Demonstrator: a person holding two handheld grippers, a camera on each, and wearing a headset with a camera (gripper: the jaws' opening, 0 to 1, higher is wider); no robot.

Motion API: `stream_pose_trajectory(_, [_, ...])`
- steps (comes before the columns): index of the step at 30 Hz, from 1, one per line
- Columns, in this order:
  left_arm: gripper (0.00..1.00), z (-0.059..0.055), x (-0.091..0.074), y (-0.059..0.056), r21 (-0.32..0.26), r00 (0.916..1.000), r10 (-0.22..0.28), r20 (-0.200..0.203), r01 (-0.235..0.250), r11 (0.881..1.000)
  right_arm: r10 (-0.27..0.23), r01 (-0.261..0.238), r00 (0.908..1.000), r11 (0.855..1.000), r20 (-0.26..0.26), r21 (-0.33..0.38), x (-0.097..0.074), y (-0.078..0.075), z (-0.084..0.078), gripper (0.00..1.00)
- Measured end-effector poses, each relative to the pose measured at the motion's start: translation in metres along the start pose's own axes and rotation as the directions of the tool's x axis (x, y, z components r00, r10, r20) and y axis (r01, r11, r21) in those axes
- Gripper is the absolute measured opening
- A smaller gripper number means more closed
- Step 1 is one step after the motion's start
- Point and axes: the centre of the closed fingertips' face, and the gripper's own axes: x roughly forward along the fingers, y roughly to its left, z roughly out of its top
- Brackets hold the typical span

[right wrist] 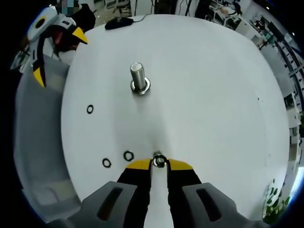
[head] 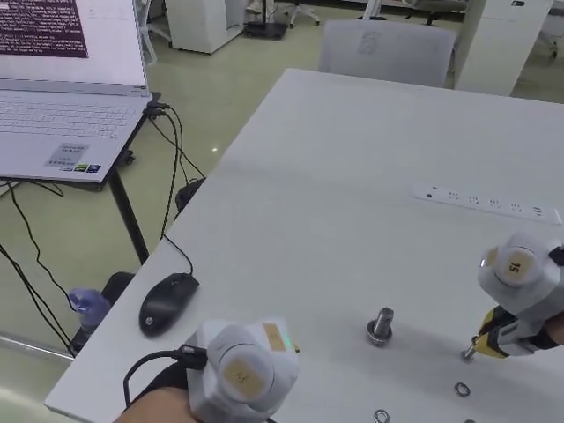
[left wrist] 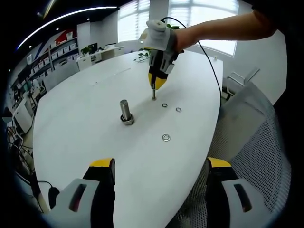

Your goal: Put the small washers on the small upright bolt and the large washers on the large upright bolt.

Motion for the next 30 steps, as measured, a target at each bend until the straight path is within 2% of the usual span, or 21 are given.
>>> stream_pose_trajectory(18, [0.75, -0.004, -0.001, 0.0, -0.007, 0.9999, 0.0, -0.011, 0.0, 1.0, 0.031, -0.032, 0.9992, 0.999, -0.025, -0.017, 0.028, 0.011, -0.005, 0.13])
stream_pose_trajectory(30, [0.76, -0.002, 0.0, -0.001, -0.014, 1.0, 0.0, -0.005, 0.0, 1.0, 0.036, -0.037, 0.999, 0.999, -0.026, -0.035, 0.029, 0.012, -0.006, 0.13])
